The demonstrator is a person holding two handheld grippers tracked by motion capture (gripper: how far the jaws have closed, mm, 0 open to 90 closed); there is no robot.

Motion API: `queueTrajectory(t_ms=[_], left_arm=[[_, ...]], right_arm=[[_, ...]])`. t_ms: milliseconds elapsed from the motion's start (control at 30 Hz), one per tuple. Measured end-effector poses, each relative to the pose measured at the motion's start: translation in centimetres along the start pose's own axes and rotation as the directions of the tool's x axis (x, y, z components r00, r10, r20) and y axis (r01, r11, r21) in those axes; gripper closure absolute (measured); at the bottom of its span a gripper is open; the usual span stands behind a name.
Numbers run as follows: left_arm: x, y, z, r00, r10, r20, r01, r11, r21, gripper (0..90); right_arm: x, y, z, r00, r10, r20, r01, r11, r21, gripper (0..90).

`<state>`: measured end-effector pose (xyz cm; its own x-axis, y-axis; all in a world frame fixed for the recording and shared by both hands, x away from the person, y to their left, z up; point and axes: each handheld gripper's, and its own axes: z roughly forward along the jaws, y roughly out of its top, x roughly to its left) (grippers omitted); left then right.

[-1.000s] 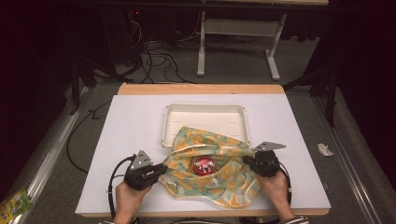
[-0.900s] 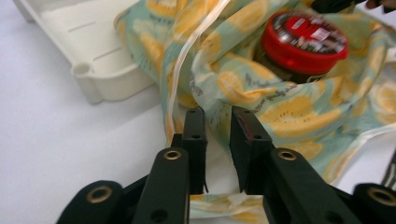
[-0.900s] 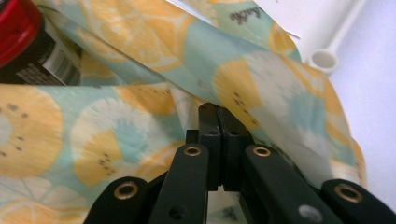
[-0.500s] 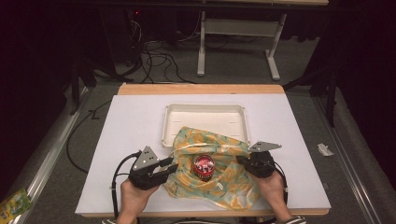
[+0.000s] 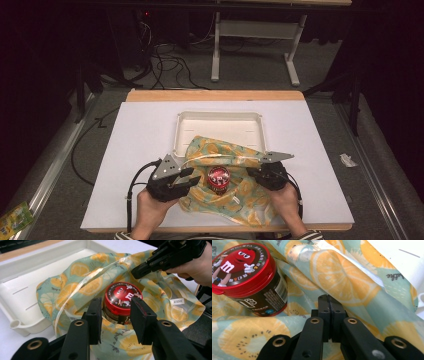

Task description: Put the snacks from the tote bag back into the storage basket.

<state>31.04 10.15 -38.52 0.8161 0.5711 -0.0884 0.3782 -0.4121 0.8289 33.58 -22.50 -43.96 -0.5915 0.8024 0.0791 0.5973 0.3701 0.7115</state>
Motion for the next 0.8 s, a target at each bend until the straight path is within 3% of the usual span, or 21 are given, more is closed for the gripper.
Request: queueTrajectory(t_ms=[167, 267, 467, 600, 800], left_arm=[[-0.1, -0.3, 2.0, 0.9999, -0.009, 0.015, 0.008, 0.9972, 0.075, 62.1], [-0.1, -0.7, 3.4, 0.9999, -0.013, 0.006, 0.012, 0.9913, 0.131, 62.0], [0.4, -2.0, 5.7, 0.9985, -0.033, -0.042, 0.043, 0.9700, 0.239, 60.0], [1.1, -2.8, 6.3, 0.9955, -0.053, -0.078, 0.072, 0.9604, 0.269, 59.5], [1.9, -3.6, 7.1, 0.9849, -0.026, -0.171, 0.079, 0.9458, 0.315, 59.2]], right_arm=[[0.2, 0.1, 0.4, 1.0000, 0.001, -0.007, -0.001, 1.000, 0.003, 90.0], [0.3, 0.2, 0.7, 0.9999, -0.001, -0.011, 0.001, 1.000, 0.006, 90.0], [0.4, 0.3, 1.2, 0.9999, -0.010, -0.003, 0.010, 1.000, 0.020, 90.0], [0.1, 0.2, 1.5, 0.9999, -0.010, 0.013, 0.009, 0.999, 0.039, 90.0], [-0.3, 0.1, 1.8, 0.9992, 0.009, 0.040, -0.011, 0.999, 0.053, 89.7]])
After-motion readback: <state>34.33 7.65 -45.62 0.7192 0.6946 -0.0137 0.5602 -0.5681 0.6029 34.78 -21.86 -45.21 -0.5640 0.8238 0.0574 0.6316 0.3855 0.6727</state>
